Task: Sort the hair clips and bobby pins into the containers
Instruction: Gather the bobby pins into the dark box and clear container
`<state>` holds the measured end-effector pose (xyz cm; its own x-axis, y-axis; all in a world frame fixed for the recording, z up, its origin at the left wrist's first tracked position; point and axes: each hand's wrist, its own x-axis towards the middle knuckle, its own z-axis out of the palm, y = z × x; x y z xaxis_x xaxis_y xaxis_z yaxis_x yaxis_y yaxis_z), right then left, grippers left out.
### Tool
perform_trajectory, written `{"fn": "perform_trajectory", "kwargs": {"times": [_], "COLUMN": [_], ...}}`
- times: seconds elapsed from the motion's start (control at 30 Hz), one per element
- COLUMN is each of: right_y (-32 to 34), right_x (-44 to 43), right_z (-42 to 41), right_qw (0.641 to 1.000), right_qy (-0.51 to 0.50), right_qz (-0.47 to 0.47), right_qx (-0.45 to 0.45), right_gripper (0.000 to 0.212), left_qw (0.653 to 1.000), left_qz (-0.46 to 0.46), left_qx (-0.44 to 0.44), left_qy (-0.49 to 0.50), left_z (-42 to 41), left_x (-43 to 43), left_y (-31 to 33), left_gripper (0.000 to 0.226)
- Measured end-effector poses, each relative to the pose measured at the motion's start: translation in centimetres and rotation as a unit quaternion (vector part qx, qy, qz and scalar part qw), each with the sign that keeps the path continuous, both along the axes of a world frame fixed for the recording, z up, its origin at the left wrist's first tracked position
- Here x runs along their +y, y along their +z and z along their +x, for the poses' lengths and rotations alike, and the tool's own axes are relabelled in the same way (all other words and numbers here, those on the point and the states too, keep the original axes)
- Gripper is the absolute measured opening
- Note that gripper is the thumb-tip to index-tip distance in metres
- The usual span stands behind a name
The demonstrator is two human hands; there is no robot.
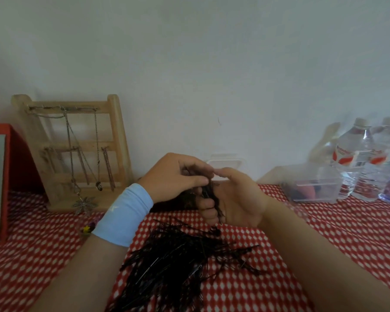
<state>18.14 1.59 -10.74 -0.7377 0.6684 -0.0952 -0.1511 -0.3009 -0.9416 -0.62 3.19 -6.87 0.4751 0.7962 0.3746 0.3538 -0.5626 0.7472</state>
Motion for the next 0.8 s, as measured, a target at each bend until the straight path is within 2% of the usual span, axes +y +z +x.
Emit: {"fn": "perform_trajectory", "kwargs": {"times": [0.07,0.17,0.23,0.37,0.47,0.63,0.73,0.8], "right_y": [-0.5,-0.9,-0.9,-1.2,-1.1,-0.2,0.0,-0.1], "right_x": [0.2,0.5,0.6,0.7,0.3,-0.3,-0.4,-0.3], "right_z": [0.0,0.0,0.1,-0.5,-1.0,-1.0,-0.6,-0.6], "right_qw": [1.0,0.999,0.999,0.994,0.991,0.993,0.991,0.989], "right_qy": [-0.007,-0.017,-0.033,-0.092,-0.11,-0.078,-0.101,-0.107], "right_qz": [0.009,0.027,0.027,0.057,0.076,0.087,0.089,0.102], "right_qx": [-0.011,0.005,0.031,0.022,0.013,0.003,-0.008,-0.014], "right_gripper": [0.036,0.02,0.015,0.018,0.021,0.028,0.038,0.028], "left_qw": [0.999,0.995,0.998,0.998,0.997,0.985,0.98,0.979], "left_qz": [-0.02,-0.076,-0.037,-0.019,-0.065,-0.139,-0.166,-0.18], "left_qx": [-0.01,-0.055,-0.048,-0.05,-0.041,-0.105,-0.103,-0.084], "left_qy": [-0.025,-0.043,-0.006,0.025,0.01,-0.003,-0.029,-0.044], "left_z": [-0.3,-1.1,-1.1,-0.2,0.2,1.0,1.3,1.2], "left_x": [0.2,0.6,0.7,0.2,0.2,-0.1,-0.6,-0.7], "left_y": [-0.3,-0.7,-0.6,-0.6,-1.0,-1.3,-0.9,-0.8], "left_gripper": [0.032,0.037,0.033,0.024,0.03,0.036,0.036,0.034]}}
